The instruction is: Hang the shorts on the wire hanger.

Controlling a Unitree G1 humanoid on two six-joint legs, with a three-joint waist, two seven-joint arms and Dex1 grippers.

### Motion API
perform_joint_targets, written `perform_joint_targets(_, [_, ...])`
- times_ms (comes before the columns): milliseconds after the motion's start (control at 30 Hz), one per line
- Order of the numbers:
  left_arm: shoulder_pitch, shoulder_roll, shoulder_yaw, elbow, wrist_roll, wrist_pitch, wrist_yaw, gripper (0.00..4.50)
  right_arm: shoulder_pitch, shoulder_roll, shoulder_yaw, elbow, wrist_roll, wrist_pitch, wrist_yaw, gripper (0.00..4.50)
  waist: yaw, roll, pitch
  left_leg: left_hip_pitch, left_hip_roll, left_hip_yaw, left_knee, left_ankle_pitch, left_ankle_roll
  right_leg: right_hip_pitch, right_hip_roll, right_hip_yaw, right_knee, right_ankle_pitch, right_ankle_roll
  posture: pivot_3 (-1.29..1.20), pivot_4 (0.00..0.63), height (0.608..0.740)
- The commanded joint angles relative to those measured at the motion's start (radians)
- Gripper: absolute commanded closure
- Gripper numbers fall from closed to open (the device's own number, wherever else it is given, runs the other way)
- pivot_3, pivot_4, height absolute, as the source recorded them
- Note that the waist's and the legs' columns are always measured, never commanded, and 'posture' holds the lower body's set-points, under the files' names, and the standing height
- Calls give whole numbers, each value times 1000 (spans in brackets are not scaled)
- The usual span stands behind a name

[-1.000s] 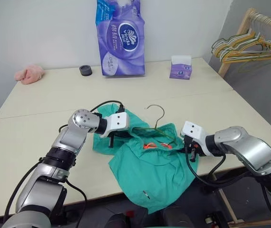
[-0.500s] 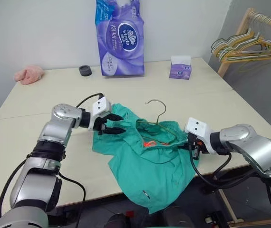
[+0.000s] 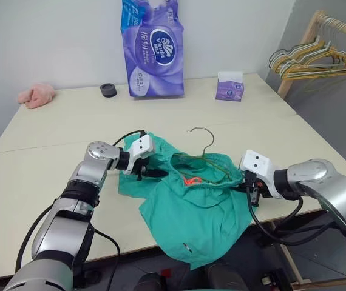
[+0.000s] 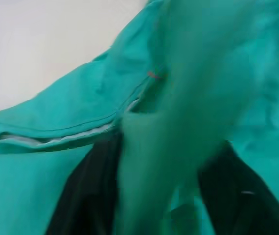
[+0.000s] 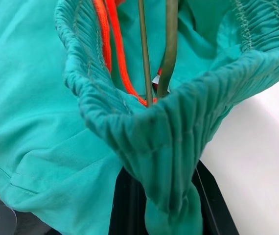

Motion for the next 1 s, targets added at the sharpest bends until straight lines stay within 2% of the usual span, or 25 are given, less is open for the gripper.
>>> perform_joint_targets(33, [-35, 5, 14, 49, 16, -70, 6, 3436, 4, -19, -48, -49, 21, 5, 0, 4500, -1, 0, 0, 0, 0, 0, 0, 0, 0, 0, 0, 0, 0, 0, 0, -268, 49, 740])
perform_joint_targets(133, [-40, 2, 14, 80, 23, -95, 8, 4402, 14, -29, -57, -55, 24, 9, 2, 4500, -3, 0, 0, 0, 0, 0, 0, 0, 0, 0, 0, 0, 0, 0, 0, -267, 49, 740])
perform_joint_targets(167, [-40, 1, 15, 86, 25, -101, 7, 4458, 16, -31, -59, -56, 26, 9, 2, 4500, -3, 0, 0, 0, 0, 0, 0, 0, 0, 0, 0, 0, 0, 0, 0, -266, 49, 740])
perform_joint_targets(800, [-48, 0, 26, 146, 47, -143, 63, 4458, 112, -137, -90, -102, 54, -21, 35, 4500, -2, 0, 0, 0, 0, 0, 0, 0, 0, 0, 0, 0, 0, 0, 0, -257, 53, 740])
perform_joint_targets(1000, [-35, -13, 34, 108, 25, -117, 42, 4458, 111, -116, -90, -106, 55, -20, 8, 4500, -1, 0, 0, 0, 0, 0, 0, 0, 0, 0, 0, 0, 0, 0, 0, -256, 56, 740])
